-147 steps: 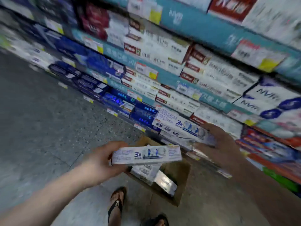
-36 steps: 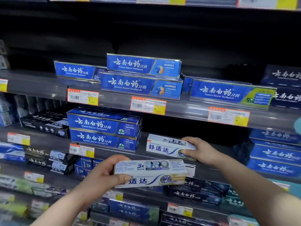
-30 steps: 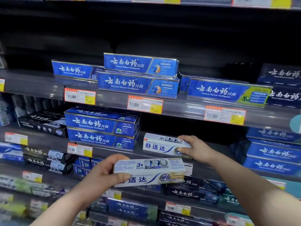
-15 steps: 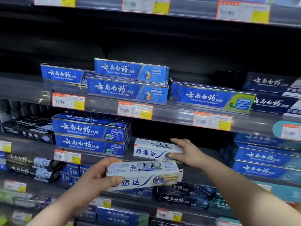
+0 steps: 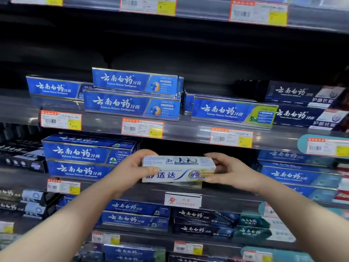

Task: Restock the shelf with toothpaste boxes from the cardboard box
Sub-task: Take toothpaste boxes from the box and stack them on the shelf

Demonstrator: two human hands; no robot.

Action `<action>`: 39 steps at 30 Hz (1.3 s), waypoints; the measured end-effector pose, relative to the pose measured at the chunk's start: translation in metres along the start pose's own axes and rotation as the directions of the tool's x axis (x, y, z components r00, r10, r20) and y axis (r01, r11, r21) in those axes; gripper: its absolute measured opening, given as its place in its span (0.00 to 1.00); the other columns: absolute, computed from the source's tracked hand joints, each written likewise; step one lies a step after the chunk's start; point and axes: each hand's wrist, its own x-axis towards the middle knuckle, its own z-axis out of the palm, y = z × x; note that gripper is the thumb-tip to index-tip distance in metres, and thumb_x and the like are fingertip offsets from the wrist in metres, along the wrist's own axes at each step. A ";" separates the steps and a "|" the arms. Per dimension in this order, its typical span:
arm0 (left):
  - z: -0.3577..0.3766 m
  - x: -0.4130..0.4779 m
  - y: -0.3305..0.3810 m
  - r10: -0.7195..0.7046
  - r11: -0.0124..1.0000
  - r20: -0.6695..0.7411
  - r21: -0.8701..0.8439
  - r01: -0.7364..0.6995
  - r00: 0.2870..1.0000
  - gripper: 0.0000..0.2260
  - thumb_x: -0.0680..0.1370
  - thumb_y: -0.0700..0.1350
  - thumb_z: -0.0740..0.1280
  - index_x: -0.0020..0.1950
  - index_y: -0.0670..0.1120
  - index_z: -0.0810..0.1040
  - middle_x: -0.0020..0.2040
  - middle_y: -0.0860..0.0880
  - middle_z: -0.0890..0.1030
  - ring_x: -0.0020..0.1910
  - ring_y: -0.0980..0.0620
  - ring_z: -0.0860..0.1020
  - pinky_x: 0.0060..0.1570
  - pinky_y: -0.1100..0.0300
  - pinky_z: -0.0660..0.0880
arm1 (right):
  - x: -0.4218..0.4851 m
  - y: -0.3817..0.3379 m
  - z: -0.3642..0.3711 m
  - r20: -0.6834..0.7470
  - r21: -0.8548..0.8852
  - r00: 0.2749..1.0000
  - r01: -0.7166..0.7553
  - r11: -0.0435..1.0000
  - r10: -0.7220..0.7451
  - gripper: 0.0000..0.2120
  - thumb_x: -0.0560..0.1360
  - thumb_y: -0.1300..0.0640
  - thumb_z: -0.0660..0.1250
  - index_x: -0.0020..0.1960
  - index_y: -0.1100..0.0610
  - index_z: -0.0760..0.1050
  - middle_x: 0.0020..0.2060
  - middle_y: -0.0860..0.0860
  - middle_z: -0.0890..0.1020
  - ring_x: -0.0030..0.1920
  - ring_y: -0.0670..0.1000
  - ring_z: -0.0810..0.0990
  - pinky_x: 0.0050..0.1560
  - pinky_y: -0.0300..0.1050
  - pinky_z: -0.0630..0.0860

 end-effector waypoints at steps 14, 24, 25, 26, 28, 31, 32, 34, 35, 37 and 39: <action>0.008 0.054 0.012 -0.065 0.945 -0.178 0.306 0.118 0.982 0.14 0.77 0.44 0.63 0.64 0.47 0.72 0.47 0.47 0.77 0.43 0.52 0.73 0.33 0.68 0.67 | 0.046 0.021 0.011 -0.228 -0.006 0.971 -0.071 0.997 0.068 0.24 0.73 0.58 0.68 0.67 0.59 0.67 0.56 0.55 0.78 0.54 0.55 0.79 0.55 0.43 0.73; 0.021 0.038 -0.011 -0.102 0.948 -0.261 0.268 0.174 0.960 0.30 0.78 0.43 0.62 0.75 0.52 0.49 0.74 0.47 0.62 0.51 0.54 0.73 0.49 0.61 0.65 | 0.051 0.027 0.022 -0.170 0.090 0.979 -0.099 0.991 0.113 0.30 0.72 0.58 0.69 0.70 0.57 0.62 0.58 0.56 0.77 0.52 0.51 0.79 0.48 0.33 0.75; 0.023 0.036 -0.012 -0.099 0.953 -0.268 0.252 0.169 0.958 0.33 0.78 0.42 0.63 0.75 0.52 0.46 0.74 0.48 0.61 0.54 0.53 0.73 0.51 0.62 0.63 | 0.051 0.029 0.022 -0.166 0.100 0.977 -0.117 0.988 0.132 0.30 0.71 0.57 0.70 0.69 0.58 0.62 0.58 0.56 0.78 0.53 0.53 0.79 0.52 0.39 0.76; 0.025 0.034 -0.014 -0.097 0.961 -0.275 0.226 0.162 0.956 0.34 0.77 0.42 0.63 0.75 0.53 0.44 0.74 0.48 0.62 0.55 0.53 0.72 0.52 0.63 0.63 | 0.051 0.032 0.023 -0.160 0.100 0.974 -0.143 0.985 0.157 0.30 0.70 0.56 0.71 0.68 0.58 0.63 0.58 0.56 0.78 0.54 0.54 0.79 0.55 0.44 0.76; 0.026 0.033 -0.021 -0.108 0.975 -0.295 0.157 0.160 0.949 0.37 0.77 0.41 0.64 0.75 0.54 0.41 0.70 0.49 0.68 0.56 0.53 0.71 0.52 0.62 0.65 | 0.049 0.037 0.025 -0.140 0.083 0.972 -0.179 0.980 0.189 0.29 0.70 0.55 0.71 0.67 0.60 0.65 0.58 0.56 0.78 0.54 0.52 0.79 0.50 0.40 0.78; 0.024 0.033 -0.032 -0.165 0.975 -0.304 0.094 0.201 0.938 0.36 0.75 0.40 0.65 0.75 0.52 0.47 0.62 0.50 0.76 0.55 0.50 0.75 0.51 0.58 0.69 | 0.046 0.041 0.031 -0.106 0.088 0.975 -0.186 0.979 0.195 0.21 0.73 0.58 0.69 0.63 0.60 0.70 0.59 0.57 0.79 0.53 0.50 0.78 0.33 0.26 0.71; 0.024 0.033 -0.035 -0.168 0.973 -0.309 0.102 0.208 0.936 0.31 0.75 0.39 0.65 0.74 0.49 0.54 0.59 0.50 0.78 0.55 0.49 0.76 0.52 0.57 0.70 | 0.045 0.041 0.033 -0.102 0.102 0.976 -0.183 0.978 0.193 0.18 0.73 0.59 0.68 0.62 0.60 0.71 0.59 0.57 0.79 0.52 0.49 0.78 0.32 0.25 0.71; 0.024 0.033 -0.036 -0.153 0.970 -0.337 0.130 0.207 0.929 0.21 0.75 0.38 0.65 0.67 0.47 0.67 0.56 0.49 0.79 0.53 0.49 0.76 0.51 0.57 0.70 | 0.044 0.041 0.034 -0.104 0.117 0.975 -0.182 0.976 0.195 0.17 0.74 0.60 0.67 0.62 0.60 0.71 0.58 0.56 0.80 0.50 0.48 0.78 0.31 0.25 0.72; 0.025 0.033 -0.035 -0.140 0.970 -0.353 0.141 0.200 0.925 0.18 0.76 0.38 0.64 0.65 0.47 0.70 0.55 0.49 0.79 0.52 0.49 0.75 0.51 0.57 0.69 | 0.044 0.041 0.034 -0.104 0.115 0.975 -0.185 0.976 0.197 0.17 0.74 0.59 0.66 0.62 0.60 0.71 0.57 0.55 0.80 0.49 0.48 0.78 0.32 0.27 0.73; 0.027 0.033 -0.034 -0.103 0.969 -0.371 0.172 0.178 0.923 0.18 0.76 0.37 0.64 0.64 0.48 0.71 0.53 0.49 0.79 0.50 0.50 0.75 0.48 0.59 0.69 | 0.044 0.041 0.033 -0.106 0.113 0.973 -0.192 0.975 0.203 0.15 0.75 0.60 0.66 0.61 0.60 0.72 0.57 0.55 0.80 0.46 0.45 0.78 0.32 0.28 0.73; 0.029 0.033 -0.036 -0.055 0.968 -0.369 0.209 0.140 0.928 0.19 0.75 0.37 0.63 0.65 0.51 0.71 0.51 0.51 0.79 0.48 0.51 0.76 0.43 0.60 0.70 | 0.045 0.044 0.032 -0.115 0.103 0.973 -0.190 0.976 0.202 0.14 0.75 0.61 0.65 0.60 0.60 0.73 0.57 0.56 0.80 0.43 0.41 0.77 0.32 0.28 0.73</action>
